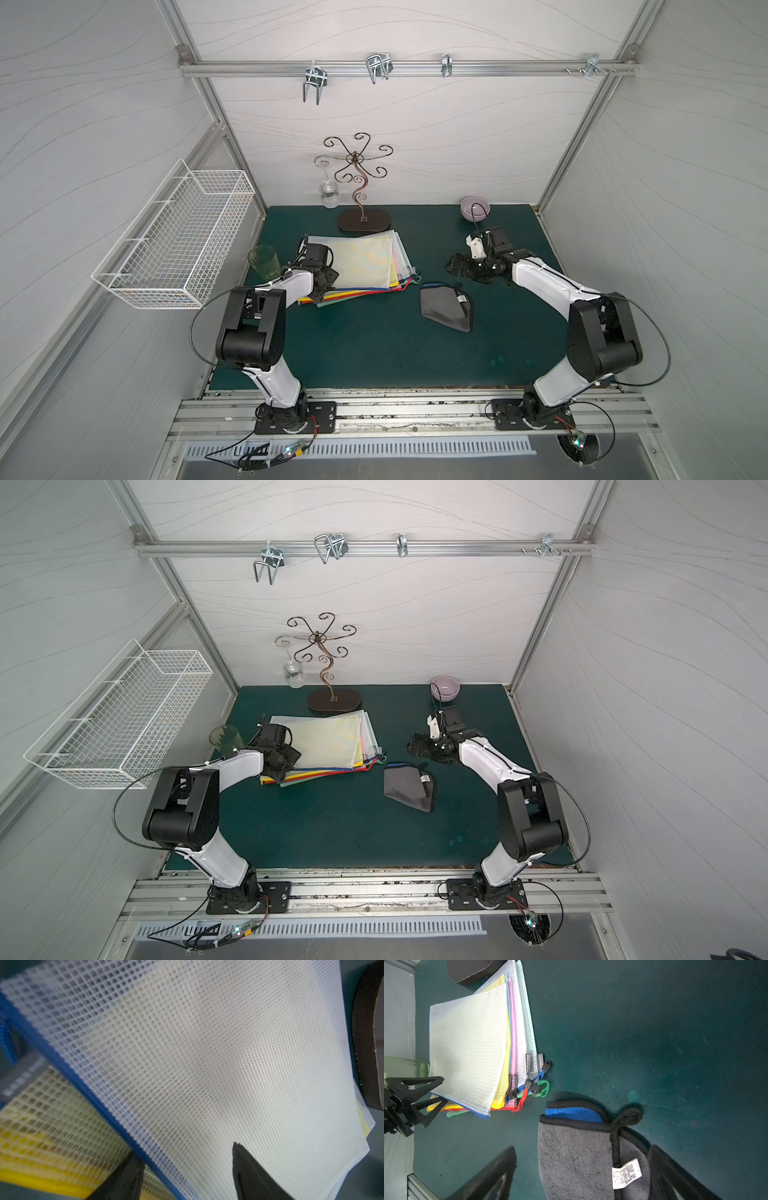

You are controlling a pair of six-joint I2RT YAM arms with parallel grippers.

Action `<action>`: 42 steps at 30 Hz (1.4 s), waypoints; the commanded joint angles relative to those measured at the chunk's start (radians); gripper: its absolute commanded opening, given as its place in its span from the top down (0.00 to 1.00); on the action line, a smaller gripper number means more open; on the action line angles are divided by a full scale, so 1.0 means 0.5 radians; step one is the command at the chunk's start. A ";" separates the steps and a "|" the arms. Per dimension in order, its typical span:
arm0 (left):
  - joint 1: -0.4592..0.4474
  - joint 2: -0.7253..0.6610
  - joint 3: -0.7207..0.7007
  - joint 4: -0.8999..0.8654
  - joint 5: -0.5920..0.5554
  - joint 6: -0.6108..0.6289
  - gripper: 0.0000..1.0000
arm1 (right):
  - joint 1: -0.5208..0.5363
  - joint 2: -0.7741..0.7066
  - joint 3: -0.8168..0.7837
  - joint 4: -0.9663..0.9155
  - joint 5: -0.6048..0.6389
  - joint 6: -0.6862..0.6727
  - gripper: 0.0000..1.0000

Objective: Wipe the document bag
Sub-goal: Pick up the document bag, then pick up the cleaning item at the center of the board.

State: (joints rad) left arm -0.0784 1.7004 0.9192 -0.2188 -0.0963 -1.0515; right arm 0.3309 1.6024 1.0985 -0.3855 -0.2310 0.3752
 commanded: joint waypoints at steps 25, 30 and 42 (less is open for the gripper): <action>0.009 0.176 -0.204 0.623 0.165 0.054 0.86 | 0.132 0.041 0.040 -0.050 -0.045 -0.039 0.01; 0.011 0.125 -0.206 0.680 0.253 0.083 1.00 | 0.217 -0.003 0.029 -0.214 -0.005 -0.064 0.01; 0.010 -0.537 -0.242 0.158 0.418 0.276 1.00 | 0.574 0.286 0.002 -0.535 0.336 -0.076 0.01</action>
State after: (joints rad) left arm -0.0719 1.5002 0.8150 -0.0414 0.0757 -0.9478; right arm 0.6048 1.6718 1.0977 -0.5941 -0.1379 0.3420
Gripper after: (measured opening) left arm 0.049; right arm 0.989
